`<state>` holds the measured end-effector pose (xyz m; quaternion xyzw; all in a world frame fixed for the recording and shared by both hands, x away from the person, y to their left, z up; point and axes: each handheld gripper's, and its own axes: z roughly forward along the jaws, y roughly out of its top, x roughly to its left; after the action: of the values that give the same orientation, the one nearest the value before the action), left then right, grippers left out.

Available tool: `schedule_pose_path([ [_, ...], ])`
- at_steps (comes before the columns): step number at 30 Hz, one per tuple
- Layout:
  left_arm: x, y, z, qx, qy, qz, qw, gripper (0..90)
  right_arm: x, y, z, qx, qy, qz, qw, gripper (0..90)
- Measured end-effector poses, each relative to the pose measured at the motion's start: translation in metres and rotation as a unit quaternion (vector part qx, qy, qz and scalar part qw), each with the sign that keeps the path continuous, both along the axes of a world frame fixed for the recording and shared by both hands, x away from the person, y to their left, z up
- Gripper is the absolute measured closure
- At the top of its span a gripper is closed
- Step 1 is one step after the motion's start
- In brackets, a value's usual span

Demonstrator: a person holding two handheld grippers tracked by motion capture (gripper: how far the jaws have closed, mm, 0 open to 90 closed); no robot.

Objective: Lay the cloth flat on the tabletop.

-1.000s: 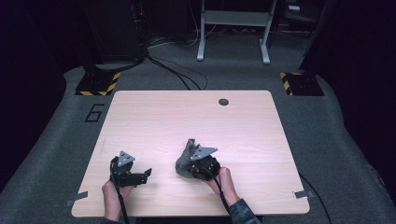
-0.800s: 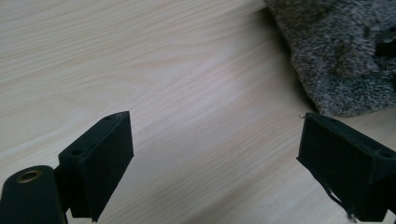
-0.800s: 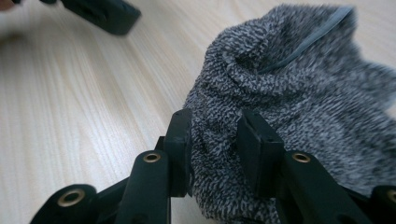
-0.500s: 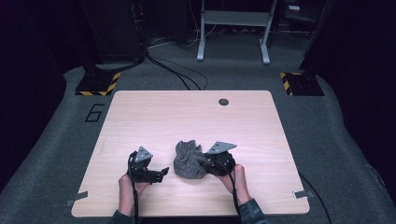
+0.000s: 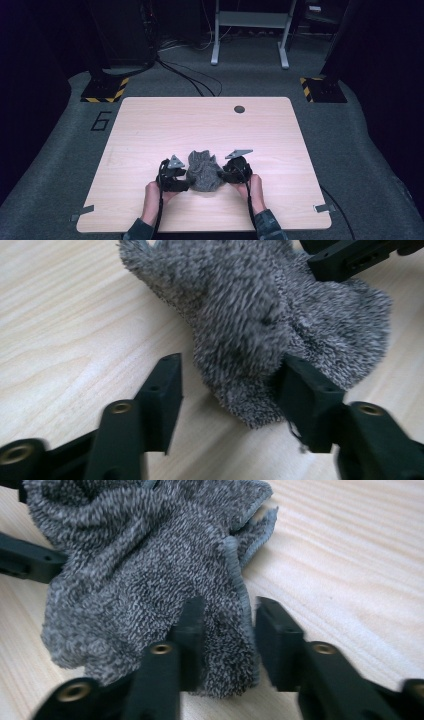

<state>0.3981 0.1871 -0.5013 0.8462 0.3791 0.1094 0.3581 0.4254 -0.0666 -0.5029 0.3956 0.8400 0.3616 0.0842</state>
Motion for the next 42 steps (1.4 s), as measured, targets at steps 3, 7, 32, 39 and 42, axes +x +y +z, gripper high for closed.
schedule_pose_path([
  [3, 0.005, -0.002, -0.001, 0.005, -0.001, -0.008, 0.9999, 49.3, 0.000, 0.000, -0.003, 0.001, 0.004, -0.001, 1.0000, 72.9],
  [7, 0.017, -0.003, -0.004, 0.014, -0.005, 0.001, 0.9999, 48.8, -0.002, -0.003, -0.005, 0.006, 0.004, 0.003, 1.0000, 83.1],
  [32, -0.025, -0.022, 0.018, -0.026, -0.061, -0.056, 0.9962, 26.2, -0.028, 0.031, 0.042, 0.076, -0.052, 0.059, 0.9941, 86.3],
  [39, -0.021, -0.016, 0.007, -0.036, -0.076, -0.032, 0.9959, 74.9, -0.029, 0.023, 0.045, 0.092, -0.055, 0.055, 0.9928, 76.4],
  [42, -0.020, -0.010, 0.006, -0.047, -0.076, -0.020, 0.9958, 76.9, -0.027, 0.011, 0.047, 0.100, -0.065, 0.029, 0.9925, 72.8],
])
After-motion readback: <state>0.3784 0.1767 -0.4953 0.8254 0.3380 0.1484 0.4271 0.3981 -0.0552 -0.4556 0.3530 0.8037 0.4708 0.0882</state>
